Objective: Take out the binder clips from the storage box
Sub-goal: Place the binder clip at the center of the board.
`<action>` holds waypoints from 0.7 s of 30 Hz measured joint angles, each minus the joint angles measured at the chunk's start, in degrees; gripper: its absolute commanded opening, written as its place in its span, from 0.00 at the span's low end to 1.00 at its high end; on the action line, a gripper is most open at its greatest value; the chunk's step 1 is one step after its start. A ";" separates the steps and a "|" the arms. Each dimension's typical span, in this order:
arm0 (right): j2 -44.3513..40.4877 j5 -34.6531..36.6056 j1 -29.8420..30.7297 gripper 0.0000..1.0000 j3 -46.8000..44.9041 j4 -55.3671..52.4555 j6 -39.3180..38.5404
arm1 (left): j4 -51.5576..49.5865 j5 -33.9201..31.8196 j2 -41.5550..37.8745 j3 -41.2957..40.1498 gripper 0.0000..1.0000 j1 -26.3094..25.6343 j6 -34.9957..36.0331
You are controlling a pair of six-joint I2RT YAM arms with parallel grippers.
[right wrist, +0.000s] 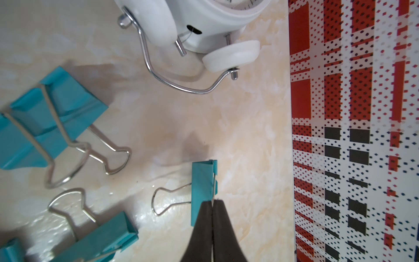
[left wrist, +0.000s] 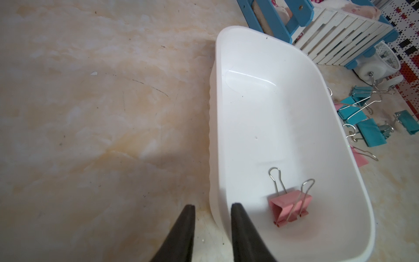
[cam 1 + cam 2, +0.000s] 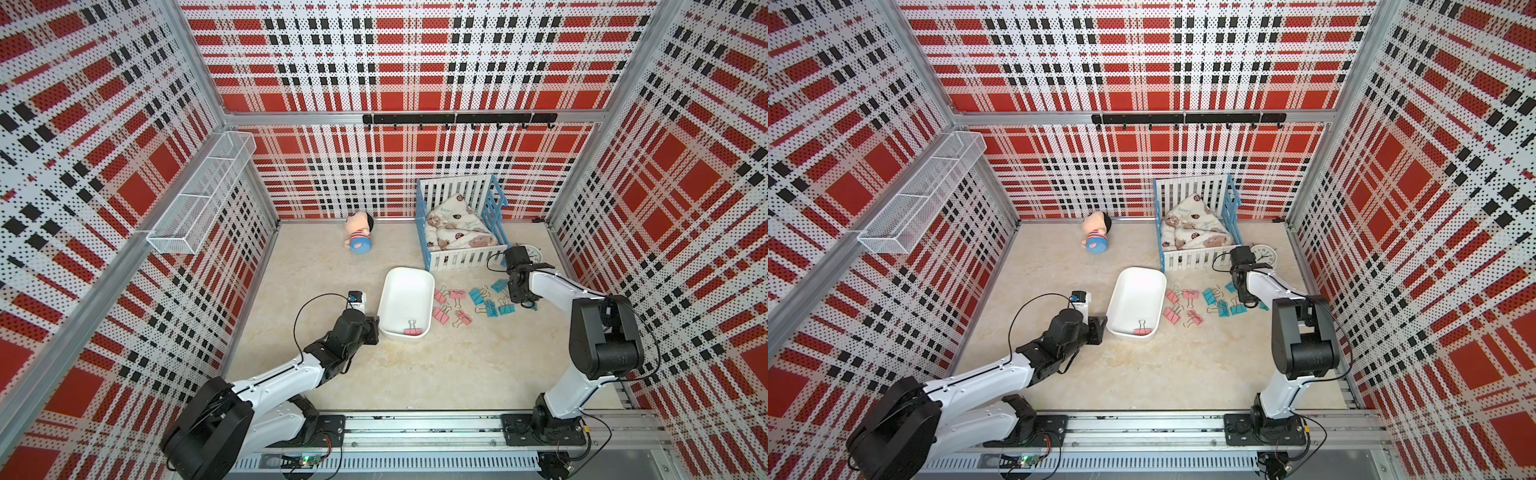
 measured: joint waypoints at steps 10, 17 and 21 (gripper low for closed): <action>2.69 0.83 1.62 0.18 -0.09 1.11 0.15 | -0.20 -0.02 -0.04 0.00 0.34 0.00 0.00; 2.71 0.96 2.75 0.28 -0.13 1.11 0.33 | -0.26 -0.07 -0.04 0.00 0.35 0.00 0.00; 2.60 1.20 3.91 0.30 0.44 -0.04 0.46 | -0.70 -0.24 -0.04 0.00 0.35 0.00 0.00</action>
